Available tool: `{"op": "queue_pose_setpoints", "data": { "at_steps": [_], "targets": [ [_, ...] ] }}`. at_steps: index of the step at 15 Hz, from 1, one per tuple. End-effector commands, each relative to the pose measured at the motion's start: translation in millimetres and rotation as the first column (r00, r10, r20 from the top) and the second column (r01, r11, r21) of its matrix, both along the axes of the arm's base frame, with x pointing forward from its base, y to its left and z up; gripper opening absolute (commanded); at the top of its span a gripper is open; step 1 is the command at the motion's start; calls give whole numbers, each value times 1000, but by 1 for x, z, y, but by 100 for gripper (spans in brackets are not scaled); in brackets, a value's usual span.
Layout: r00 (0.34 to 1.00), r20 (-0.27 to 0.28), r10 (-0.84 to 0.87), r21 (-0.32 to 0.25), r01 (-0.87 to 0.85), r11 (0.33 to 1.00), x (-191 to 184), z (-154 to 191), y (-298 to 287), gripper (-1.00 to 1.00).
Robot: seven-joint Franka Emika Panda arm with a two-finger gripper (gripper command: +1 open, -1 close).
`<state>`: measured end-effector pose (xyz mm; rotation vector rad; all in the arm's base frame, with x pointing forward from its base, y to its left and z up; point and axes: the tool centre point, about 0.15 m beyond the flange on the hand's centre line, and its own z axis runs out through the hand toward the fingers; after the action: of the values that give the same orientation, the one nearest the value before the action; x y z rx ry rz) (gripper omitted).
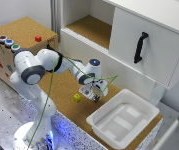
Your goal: Go slide the purple block to the left
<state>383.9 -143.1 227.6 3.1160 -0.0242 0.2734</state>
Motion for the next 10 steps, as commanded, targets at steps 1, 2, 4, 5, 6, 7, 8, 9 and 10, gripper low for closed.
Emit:
{"op": "queue_pose_setpoints", "data": {
  "at_steps": [1,2,4,5,6,7,8,9,10],
  "targets": [
    [1000,18,2,-2,-2,1000,-12,41,-11,100],
    [1000,1,19,-15,-19,1000,-13,43,-15,100],
    [999,-16,30,-63,-31,998,-16,46,-30,100],
    [999,-22,30,-78,-32,996,-17,44,-38,100],
    [999,-26,28,-93,-30,995,-19,43,-44,100],
    [999,-34,32,-98,-35,995,-20,41,-51,100],
    [999,-38,23,-94,-26,995,-21,38,-57,100],
    [998,-49,26,-71,-29,997,-22,32,-61,100],
    [998,-51,29,-60,-32,998,-21,26,-62,-100]
  ]
}}
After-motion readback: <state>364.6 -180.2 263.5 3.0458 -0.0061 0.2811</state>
